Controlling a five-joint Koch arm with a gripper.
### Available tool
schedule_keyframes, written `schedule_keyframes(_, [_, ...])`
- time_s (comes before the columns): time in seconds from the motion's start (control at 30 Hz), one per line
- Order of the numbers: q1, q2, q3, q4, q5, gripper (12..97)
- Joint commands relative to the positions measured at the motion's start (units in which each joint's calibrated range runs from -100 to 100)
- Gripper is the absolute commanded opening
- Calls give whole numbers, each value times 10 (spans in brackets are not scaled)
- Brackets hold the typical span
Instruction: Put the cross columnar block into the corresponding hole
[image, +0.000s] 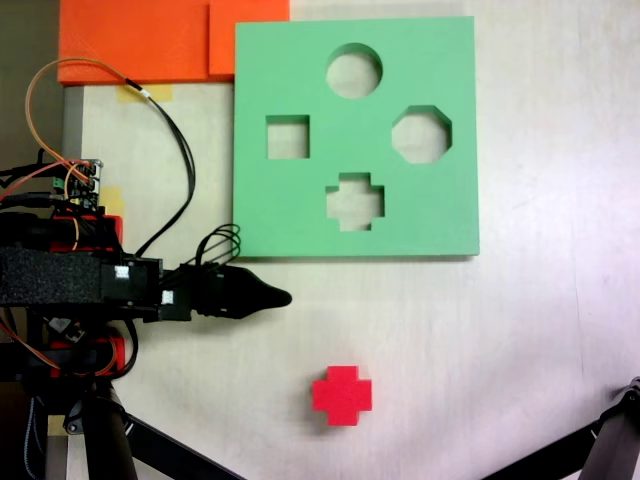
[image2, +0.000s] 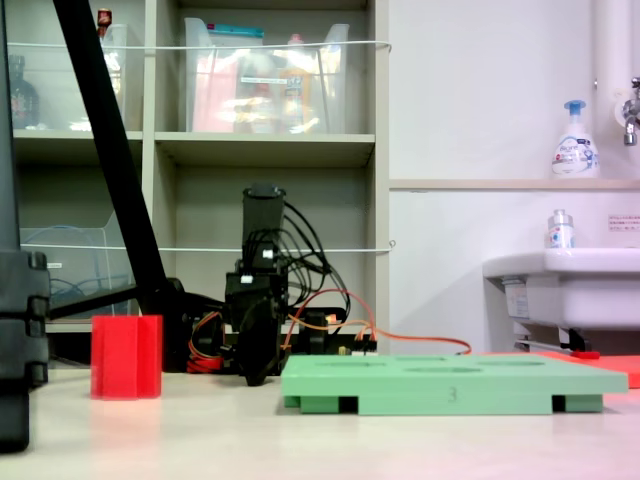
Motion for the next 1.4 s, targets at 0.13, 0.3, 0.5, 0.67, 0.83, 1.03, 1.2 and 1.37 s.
schedule_keyframes(0.13, [-27, -4, -17, -32, -82, 493])
schedule_keyframes(0.3, [-27, -4, -17, -32, -82, 493])
schedule_keyframes(0.5, [-28, -4, -17, -32, -82, 493])
schedule_keyframes(0.67, [-27, -4, -17, -32, -82, 493])
schedule_keyframes(0.83, [-7, -4, -17, -31, -82, 494])
schedule_keyframes(1.03, [-12, -4, -17, -31, -52, 489])
schedule_keyframes(1.2, [-63, -4, -17, -24, 40, 483])
schedule_keyframes(1.37, [-98, -4, -17, -8, 143, 429])
